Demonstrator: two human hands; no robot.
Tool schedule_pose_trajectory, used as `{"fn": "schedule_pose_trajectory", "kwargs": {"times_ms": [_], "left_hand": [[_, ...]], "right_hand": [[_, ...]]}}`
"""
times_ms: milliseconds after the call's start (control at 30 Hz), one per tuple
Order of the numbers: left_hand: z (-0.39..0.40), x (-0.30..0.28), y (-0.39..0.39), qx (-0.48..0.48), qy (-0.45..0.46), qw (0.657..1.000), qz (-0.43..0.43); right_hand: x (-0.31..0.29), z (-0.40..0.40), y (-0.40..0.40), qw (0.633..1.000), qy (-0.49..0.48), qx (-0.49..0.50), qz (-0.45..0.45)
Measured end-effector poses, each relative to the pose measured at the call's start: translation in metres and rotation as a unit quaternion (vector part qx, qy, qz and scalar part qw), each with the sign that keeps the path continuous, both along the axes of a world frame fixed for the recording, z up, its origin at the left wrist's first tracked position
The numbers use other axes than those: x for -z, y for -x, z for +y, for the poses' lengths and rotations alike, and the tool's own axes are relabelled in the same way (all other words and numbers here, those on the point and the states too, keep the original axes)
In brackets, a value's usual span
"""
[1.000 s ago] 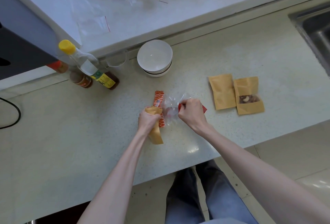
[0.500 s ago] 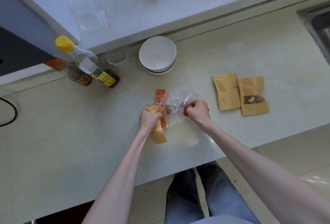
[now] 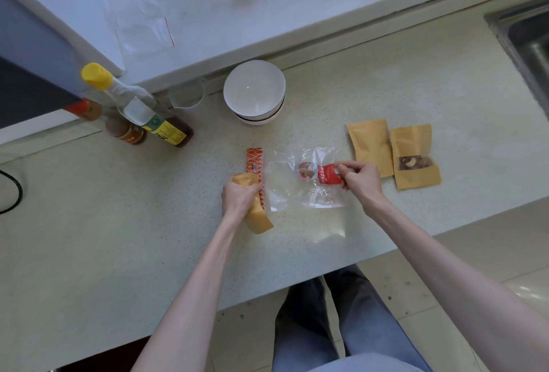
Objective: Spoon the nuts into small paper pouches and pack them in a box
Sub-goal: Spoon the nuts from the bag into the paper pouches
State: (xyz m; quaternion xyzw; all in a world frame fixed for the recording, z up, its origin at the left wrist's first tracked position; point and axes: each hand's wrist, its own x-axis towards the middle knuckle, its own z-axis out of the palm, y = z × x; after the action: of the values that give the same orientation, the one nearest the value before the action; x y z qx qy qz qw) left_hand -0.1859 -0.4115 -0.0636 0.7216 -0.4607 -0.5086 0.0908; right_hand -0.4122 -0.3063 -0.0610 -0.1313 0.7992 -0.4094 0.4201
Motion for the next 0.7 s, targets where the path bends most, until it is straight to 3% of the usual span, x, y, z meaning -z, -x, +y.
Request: {"fn": "schedule_pose_trajectory", "kwargs": {"times_ms": [167,433,700], "left_hand": [[0.000,-0.001,0.005,0.006,0.013,0.999,-0.028],[0.009,-0.021,-0.011,-0.062,0.106,0.992,0.022],[0.019,-0.038,-0.027,-0.041,0.096,0.992,0.074]], "right_hand": [[-0.004,0.027,0.023,0.999,0.021,0.040,-0.009],[-0.022,0.067,0.047,0.996,0.011,0.089,-0.002],[-0.051,0.076,0.043,0.995,0.066,0.078,-0.010]]}}
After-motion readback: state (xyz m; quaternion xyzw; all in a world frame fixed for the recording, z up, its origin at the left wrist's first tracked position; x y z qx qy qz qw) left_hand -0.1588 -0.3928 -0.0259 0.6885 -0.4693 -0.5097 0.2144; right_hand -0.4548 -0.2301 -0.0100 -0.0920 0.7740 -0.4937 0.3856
